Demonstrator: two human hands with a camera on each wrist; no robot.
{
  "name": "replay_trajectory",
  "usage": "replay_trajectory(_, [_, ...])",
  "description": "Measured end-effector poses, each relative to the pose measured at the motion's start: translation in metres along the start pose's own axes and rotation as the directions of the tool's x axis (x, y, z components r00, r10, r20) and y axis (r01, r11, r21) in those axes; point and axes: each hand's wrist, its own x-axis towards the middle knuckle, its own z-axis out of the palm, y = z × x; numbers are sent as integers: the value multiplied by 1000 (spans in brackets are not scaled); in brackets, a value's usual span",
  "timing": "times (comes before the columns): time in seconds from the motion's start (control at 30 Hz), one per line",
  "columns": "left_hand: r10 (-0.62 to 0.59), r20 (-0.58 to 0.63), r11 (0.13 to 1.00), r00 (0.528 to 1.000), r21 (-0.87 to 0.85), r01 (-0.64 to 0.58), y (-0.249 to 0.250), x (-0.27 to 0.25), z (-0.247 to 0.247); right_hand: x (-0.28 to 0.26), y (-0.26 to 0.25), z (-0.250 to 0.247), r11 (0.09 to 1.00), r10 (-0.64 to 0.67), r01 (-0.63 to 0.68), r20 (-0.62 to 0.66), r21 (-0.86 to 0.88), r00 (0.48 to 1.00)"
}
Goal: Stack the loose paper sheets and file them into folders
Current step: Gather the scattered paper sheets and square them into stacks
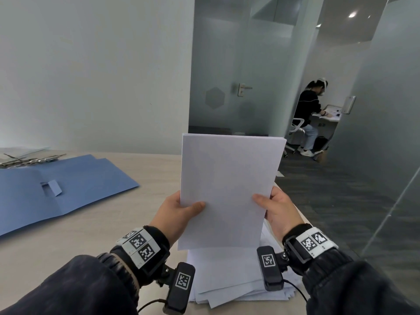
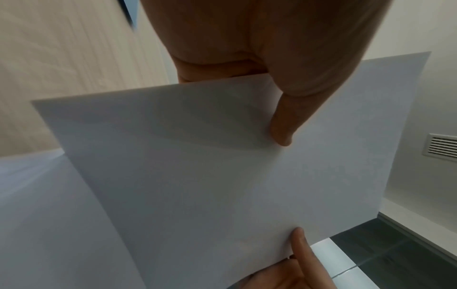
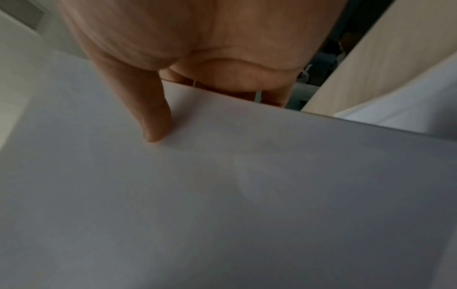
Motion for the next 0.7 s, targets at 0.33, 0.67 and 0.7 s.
replay_trajectory(0.33, [-50,35,998,998,29,49,-4,0,3,-3,14,-6,991,30,-37,58,125,998])
replay_trajectory(0.67, [-50,-155,993,987,-117,32,14,0,-63,19,1,53,993,121,-120,287,-21,950])
replay_trajectory(0.7, [-54,-184,989,981,-143,28,16,-2,-75,20,3,65,991,132,-115,316,-72,939])
